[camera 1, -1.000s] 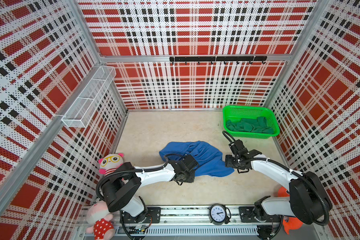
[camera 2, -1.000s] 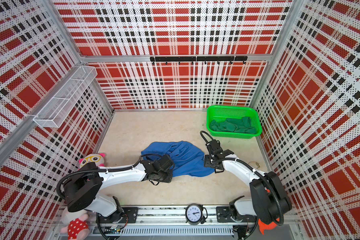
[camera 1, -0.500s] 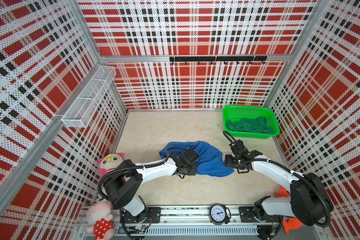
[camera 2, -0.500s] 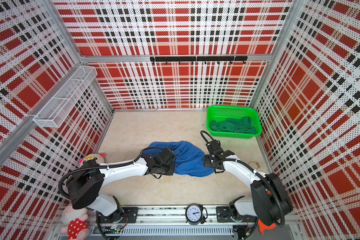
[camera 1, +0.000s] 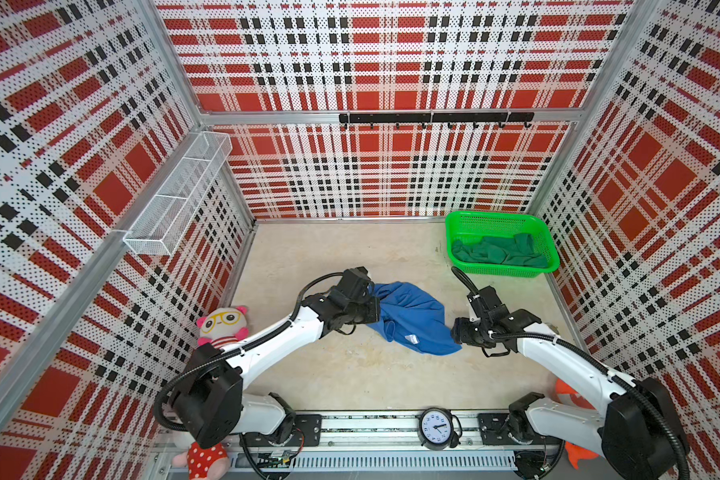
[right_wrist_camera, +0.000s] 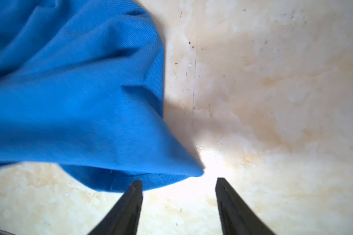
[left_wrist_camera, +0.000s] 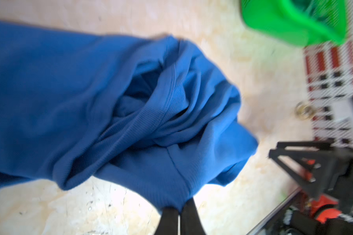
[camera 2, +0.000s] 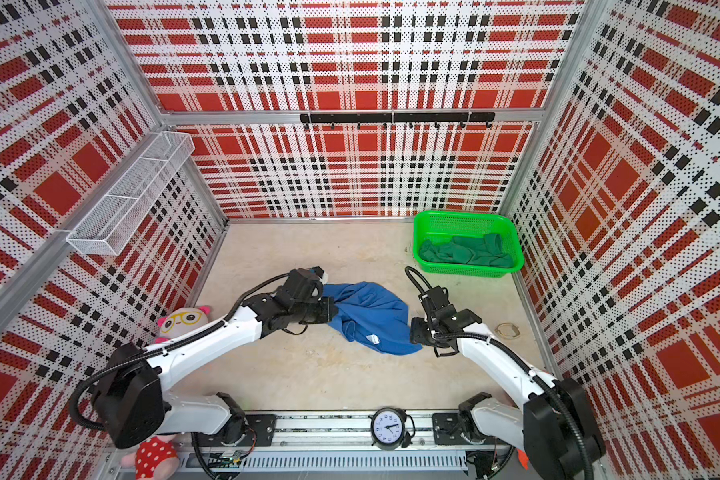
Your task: Fold and stack the tank tops
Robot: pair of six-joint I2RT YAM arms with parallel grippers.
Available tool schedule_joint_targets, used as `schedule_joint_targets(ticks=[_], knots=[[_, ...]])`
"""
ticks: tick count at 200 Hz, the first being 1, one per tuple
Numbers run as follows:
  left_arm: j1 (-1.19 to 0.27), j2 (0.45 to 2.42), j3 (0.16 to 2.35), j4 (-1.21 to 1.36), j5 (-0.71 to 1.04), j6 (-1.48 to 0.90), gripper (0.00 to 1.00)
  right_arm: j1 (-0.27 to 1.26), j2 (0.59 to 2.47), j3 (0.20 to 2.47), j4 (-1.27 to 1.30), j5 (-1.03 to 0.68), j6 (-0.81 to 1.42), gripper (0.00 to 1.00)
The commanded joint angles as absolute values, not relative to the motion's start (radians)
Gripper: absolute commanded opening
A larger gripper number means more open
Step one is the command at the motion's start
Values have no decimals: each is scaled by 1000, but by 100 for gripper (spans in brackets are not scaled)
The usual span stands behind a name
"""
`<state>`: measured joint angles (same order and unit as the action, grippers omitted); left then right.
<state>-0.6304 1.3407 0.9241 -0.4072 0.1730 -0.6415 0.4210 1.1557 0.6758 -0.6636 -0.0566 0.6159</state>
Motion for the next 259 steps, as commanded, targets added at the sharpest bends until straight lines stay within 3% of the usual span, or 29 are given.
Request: schedule_joint_targets(ticks=[1, 50, 89, 104, 134, 158, 170, 189, 222, 259], knots=[[-549, 1239, 894, -345, 290, -640, 0, 408, 1167, 680, -664, -88, 607, 55], [-262, 887, 560, -295, 389, -747, 0, 458, 1294, 701, -527, -176, 639, 32], [-38, 728, 338, -243, 476, -813, 0, 602, 1412, 735, -434, -197, 692, 27], [-37, 737, 330, -208, 485, -826, 0, 637, 1443, 729, -367, -225, 721, 28], [-39, 800, 361, -227, 478, -780, 0, 671, 1510, 764, -277, -221, 753, 44], [-53, 831, 388, -225, 464, -766, 0, 690, 1592, 812, -240, -211, 759, 44], [-69, 845, 401, -225, 455, -760, 0, 693, 1633, 836, -248, -206, 755, 36], [-101, 869, 417, -211, 438, -762, 0, 691, 1627, 862, -280, -157, 746, 0], [-188, 926, 424, -81, 445, -846, 0, 592, 1537, 913, -430, -75, 651, 0], [-396, 1006, 454, 224, 469, -1027, 0, 420, 1430, 1022, -637, 20, 453, 0]])
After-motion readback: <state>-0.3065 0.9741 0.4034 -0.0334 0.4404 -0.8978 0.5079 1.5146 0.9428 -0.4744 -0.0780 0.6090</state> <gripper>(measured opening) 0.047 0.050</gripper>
